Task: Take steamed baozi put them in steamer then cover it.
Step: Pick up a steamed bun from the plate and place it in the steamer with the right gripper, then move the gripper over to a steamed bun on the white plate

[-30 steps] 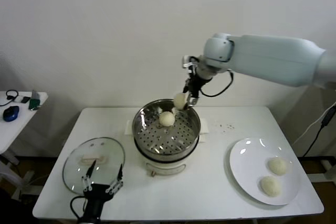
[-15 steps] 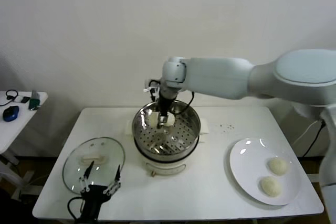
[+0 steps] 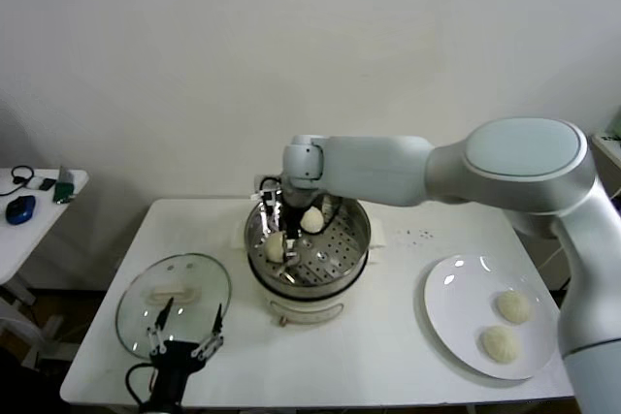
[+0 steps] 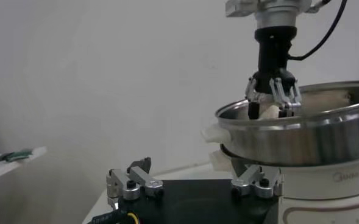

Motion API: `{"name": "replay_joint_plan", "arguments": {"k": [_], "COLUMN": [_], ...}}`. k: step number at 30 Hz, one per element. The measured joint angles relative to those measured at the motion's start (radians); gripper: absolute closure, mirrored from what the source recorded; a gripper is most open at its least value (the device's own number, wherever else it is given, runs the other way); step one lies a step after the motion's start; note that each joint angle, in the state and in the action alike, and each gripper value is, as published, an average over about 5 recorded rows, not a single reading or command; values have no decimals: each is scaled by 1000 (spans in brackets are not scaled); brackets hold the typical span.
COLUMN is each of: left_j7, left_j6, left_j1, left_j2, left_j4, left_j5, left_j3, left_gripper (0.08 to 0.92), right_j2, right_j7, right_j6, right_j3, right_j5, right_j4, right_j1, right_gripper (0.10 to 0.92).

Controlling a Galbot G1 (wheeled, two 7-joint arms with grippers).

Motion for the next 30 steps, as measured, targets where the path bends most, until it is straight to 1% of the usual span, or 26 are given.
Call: {"name": "replay_joint_plan", "arguments": {"k": [7, 12, 19, 30], "left_j7": [-2, -3, 1, 2], "left_j6": [2, 6, 9, 18], "left_j1": [-1, -5, -9, -15], "left_j2": [-1, -1, 4, 2], "left_j4": [-1, -5, -3, 4], "left_j5": [1, 1, 1, -4], "left_j3": [1, 5, 10, -6], "left_gripper": [177, 177, 177, 177], "right_j2": [-31, -104, -287, -619], "right_j7": [-36, -80, -149, -198], "right_j6": [24, 62, 115, 160], "right_j3": [1, -24, -64, -113], "right_j5": [-4, -3, -51, -264], "right_j4": [27, 83, 212, 410], "right_j1": [44, 122, 232, 259], "right_gripper": [202, 203, 203, 203]}}
